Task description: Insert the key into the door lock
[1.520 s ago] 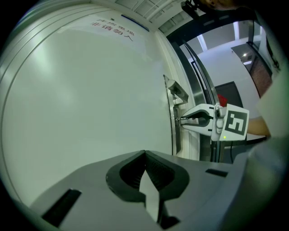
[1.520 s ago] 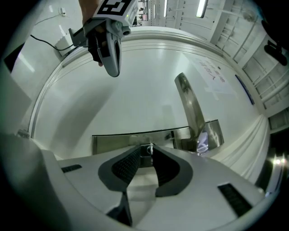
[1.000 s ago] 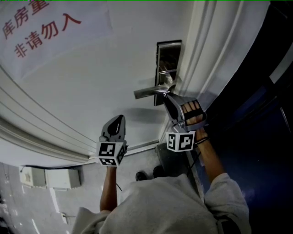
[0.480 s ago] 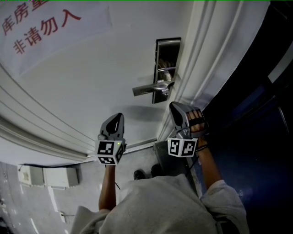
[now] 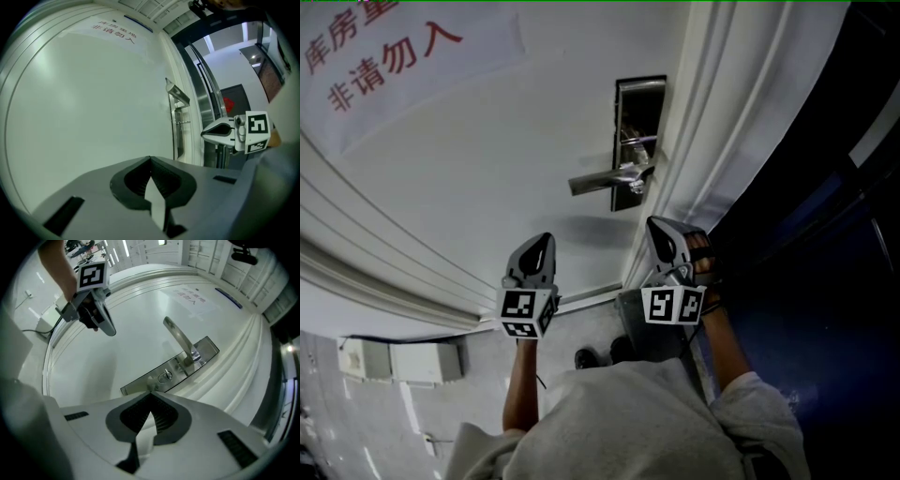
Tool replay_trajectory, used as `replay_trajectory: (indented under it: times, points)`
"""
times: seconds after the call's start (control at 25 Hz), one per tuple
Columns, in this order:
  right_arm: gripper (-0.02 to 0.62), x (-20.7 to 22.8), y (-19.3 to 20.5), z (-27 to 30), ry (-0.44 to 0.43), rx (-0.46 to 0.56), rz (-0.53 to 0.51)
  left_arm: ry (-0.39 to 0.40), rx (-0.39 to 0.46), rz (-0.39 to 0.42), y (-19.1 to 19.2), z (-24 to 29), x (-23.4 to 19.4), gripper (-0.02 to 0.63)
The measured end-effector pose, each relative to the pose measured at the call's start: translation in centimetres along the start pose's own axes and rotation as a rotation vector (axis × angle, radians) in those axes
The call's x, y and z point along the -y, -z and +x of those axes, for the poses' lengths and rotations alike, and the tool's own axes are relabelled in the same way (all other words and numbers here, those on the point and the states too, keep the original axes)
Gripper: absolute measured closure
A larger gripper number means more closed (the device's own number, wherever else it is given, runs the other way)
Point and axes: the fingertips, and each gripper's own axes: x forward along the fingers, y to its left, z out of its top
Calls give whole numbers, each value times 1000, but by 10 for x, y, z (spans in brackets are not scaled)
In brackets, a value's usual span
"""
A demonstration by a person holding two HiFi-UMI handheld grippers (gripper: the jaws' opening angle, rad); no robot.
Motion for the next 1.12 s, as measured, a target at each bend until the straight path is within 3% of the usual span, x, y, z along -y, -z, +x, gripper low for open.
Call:
replay_trajectory:
  times: [0.36, 0.56, 0.76, 1.12]
  points:
    - [572, 5, -5, -2, -85, 83, 583, -23, -1, 5, -1, -7, -7, 589]
    - [572, 1, 8, -1, -110, 68, 793, -32, -1, 5, -1, -9, -10, 589]
    - [572, -2, 20, -2, -90, 64, 905, -40, -1, -2, 0, -12, -12, 589]
    - [574, -9, 30, -2, -76, 37, 942, -51, 4, -12, 0, -13, -14, 589]
